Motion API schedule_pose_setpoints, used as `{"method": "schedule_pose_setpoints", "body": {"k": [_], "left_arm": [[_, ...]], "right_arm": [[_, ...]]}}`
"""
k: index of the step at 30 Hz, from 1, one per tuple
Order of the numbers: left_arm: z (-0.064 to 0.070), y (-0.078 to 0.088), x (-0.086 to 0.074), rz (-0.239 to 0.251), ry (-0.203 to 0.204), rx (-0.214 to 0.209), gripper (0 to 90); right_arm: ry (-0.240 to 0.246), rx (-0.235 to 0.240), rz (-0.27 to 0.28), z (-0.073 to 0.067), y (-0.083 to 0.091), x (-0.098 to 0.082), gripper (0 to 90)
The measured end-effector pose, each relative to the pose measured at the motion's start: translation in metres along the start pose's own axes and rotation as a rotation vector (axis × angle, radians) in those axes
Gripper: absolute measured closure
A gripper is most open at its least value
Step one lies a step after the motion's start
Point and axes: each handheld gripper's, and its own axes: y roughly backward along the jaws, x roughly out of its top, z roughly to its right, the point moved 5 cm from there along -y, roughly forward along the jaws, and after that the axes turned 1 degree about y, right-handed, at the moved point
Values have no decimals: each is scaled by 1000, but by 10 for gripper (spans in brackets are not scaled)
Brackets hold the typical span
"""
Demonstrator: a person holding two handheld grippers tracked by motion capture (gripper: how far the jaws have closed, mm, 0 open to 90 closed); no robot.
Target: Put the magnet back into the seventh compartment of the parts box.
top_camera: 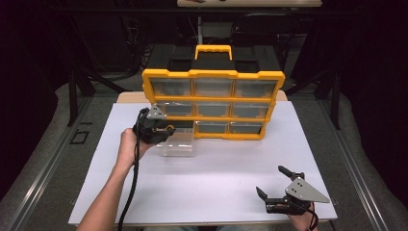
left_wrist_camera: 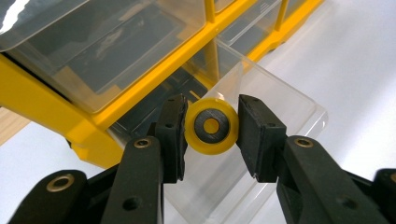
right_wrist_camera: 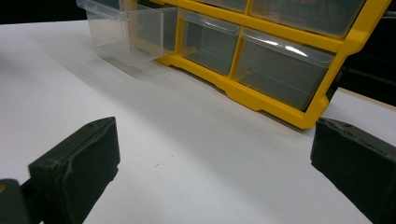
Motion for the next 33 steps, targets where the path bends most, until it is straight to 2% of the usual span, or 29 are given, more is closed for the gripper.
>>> {"method": "schedule_pose_setpoints", "body": {"k": [5, 8, 24, 33], "left_arm": [[2, -2, -1, -12, -4, -8, 635], [2, -3, -2, -34, -12, -19, 635], [1, -4, -1, -56, -14, -49, 635], [-1, -10, 1, -106, -23, -57, 634]], "right_arm": [[8, 3, -2, -1, 0, 0, 8], [5, 1, -1, 0, 0, 0, 8], [11, 6, -13, -3, -2, -1, 8], [11, 5, -8, -3, -2, 0, 8]]}}
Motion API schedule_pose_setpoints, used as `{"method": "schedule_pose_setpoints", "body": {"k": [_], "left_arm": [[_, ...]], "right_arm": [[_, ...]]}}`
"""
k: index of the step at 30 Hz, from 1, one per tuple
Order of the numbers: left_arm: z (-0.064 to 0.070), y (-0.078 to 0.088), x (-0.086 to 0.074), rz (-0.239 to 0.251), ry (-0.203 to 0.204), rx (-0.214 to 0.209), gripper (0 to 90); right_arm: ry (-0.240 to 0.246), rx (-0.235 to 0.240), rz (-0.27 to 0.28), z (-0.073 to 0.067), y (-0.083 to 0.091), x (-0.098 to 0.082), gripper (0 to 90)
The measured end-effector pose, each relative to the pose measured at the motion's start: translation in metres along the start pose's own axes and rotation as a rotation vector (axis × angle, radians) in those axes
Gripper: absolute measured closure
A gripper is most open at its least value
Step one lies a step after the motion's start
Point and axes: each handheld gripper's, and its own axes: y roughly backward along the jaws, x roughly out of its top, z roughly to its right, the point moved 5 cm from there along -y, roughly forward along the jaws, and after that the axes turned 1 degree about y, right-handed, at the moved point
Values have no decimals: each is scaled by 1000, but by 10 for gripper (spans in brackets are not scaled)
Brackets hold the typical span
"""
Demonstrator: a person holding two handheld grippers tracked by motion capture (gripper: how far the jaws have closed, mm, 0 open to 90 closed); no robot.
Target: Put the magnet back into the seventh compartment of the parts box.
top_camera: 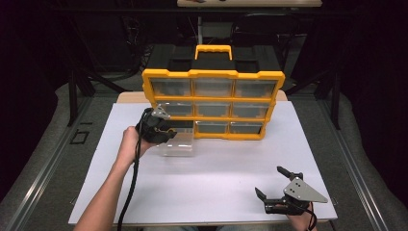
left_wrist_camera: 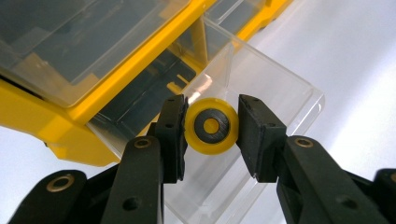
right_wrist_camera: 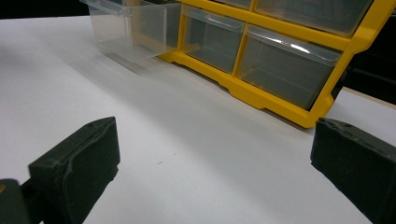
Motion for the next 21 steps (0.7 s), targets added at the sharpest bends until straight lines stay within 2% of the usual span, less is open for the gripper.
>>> {"method": "schedule_pose_setpoints", "body": {"k": [7, 21], "left_arm": [[4, -2, 6, -22, -16, -13, 634], [10, -16, 10, -112, -39, -46, 633]], "right_arm": [[4, 0, 4, 0, 0, 0, 8], [0, 6, -3, 0, 0, -1, 8]]}}
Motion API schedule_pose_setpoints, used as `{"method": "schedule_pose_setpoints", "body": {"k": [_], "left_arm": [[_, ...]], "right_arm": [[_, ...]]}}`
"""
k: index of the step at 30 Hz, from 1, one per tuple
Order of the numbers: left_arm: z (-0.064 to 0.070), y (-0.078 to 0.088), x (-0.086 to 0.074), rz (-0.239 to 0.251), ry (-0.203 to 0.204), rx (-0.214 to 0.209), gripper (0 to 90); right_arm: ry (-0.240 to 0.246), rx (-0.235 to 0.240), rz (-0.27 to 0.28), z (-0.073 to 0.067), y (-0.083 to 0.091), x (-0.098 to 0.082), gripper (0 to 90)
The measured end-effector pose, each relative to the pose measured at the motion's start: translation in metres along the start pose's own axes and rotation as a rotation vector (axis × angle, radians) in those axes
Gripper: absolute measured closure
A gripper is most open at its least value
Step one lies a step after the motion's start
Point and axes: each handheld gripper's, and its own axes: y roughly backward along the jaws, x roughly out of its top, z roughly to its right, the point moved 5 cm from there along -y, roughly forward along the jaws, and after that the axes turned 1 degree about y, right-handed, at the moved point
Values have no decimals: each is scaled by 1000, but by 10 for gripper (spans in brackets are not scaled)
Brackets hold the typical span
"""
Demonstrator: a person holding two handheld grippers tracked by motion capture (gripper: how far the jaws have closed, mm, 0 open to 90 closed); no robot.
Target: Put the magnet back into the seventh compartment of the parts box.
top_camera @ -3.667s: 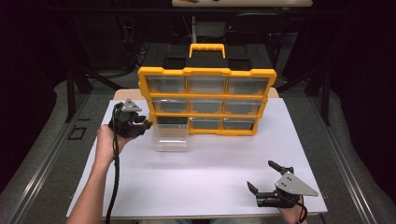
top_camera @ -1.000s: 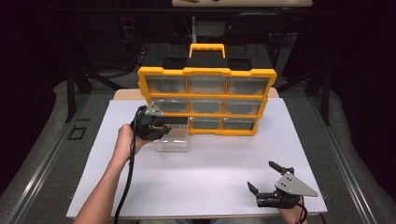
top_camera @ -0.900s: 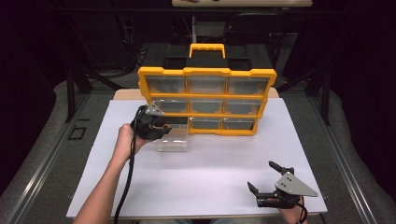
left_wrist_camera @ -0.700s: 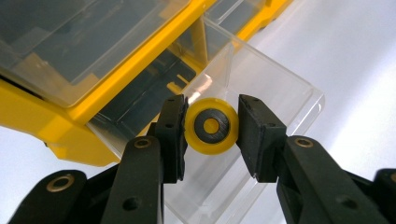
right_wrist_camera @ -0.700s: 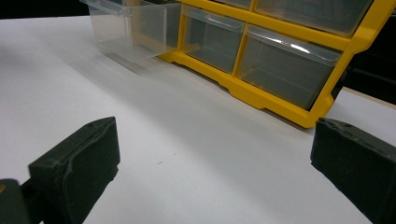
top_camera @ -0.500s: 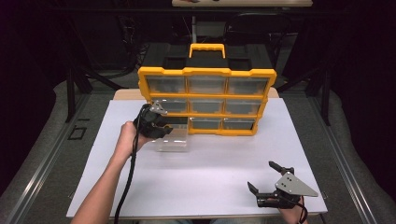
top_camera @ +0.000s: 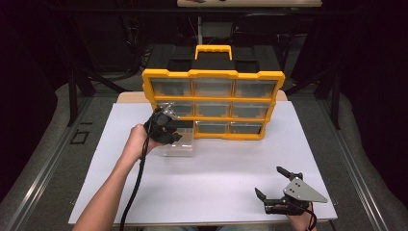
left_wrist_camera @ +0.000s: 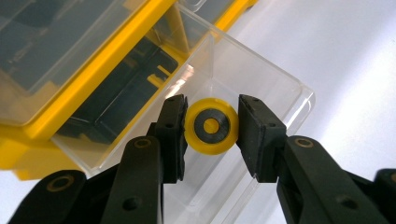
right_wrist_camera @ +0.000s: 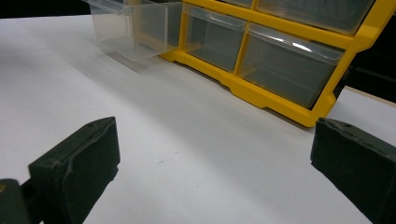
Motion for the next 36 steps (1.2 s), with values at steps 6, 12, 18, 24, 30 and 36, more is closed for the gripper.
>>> {"method": "schedule_pose_setpoints", "body": {"k": [6, 12, 18, 24, 30, 36], "left_arm": [[1, -6, 2, -26, -13, -15, 633], [2, -10, 4, -42, -11, -24, 633], [4, -14, 5, -50, -10, -28, 632], [2, -16, 4, -64, -9, -32, 631], [1, -17, 3, -81, -11, -39, 630], [2, -19, 3, -89, -7, -48, 627]], "right_arm": [[-3, 1, -3, 1, 0, -1, 8], [4, 2, -3, 0, 0, -1, 8], [5, 5, -3, -1, 0, 0, 8], [12, 7, -7, -2, 0, -1, 8], [12, 8, -6, -2, 0, -1, 8], [13, 10, -6, -2, 0, -1, 8]]}}
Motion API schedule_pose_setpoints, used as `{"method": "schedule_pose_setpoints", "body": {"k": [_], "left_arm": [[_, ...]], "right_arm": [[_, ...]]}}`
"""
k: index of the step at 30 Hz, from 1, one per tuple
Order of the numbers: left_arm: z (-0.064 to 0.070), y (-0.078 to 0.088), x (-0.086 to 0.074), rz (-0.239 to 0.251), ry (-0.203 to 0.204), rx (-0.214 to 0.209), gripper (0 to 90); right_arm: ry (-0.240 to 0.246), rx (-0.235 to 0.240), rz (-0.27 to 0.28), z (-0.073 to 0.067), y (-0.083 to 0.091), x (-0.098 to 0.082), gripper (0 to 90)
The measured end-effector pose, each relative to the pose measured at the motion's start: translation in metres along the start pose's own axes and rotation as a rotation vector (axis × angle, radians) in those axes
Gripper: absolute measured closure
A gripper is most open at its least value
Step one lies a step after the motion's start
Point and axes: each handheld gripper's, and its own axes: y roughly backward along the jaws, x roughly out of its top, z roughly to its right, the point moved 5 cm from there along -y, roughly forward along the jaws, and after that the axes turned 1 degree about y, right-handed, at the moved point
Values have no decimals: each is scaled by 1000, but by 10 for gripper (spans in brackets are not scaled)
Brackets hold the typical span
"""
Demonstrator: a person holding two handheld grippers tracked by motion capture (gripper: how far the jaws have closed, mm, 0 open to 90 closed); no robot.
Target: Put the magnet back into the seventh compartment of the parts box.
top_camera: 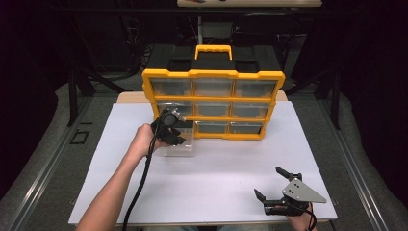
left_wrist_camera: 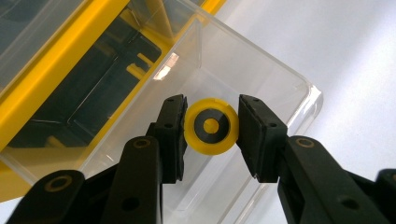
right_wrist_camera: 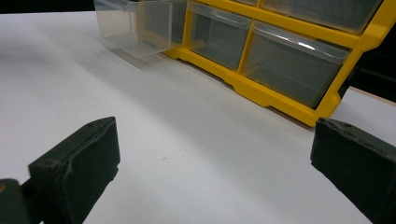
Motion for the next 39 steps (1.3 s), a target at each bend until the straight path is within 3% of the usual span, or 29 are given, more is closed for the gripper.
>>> {"method": "schedule_pose_setpoints", "body": {"k": [10, 26, 39], "left_arm": [[0, -2, 1, 8, 7, -4, 604], [-2, 23, -1, 91, 43, 19, 268], [5, 54, -20, 207, 88, 103, 5]], "right_arm": [[0, 2, 1, 0, 0, 0, 8], [-2, -3, -2, 1, 1, -1, 8], [-8, 5, -1, 1, 0, -1, 8]]}}
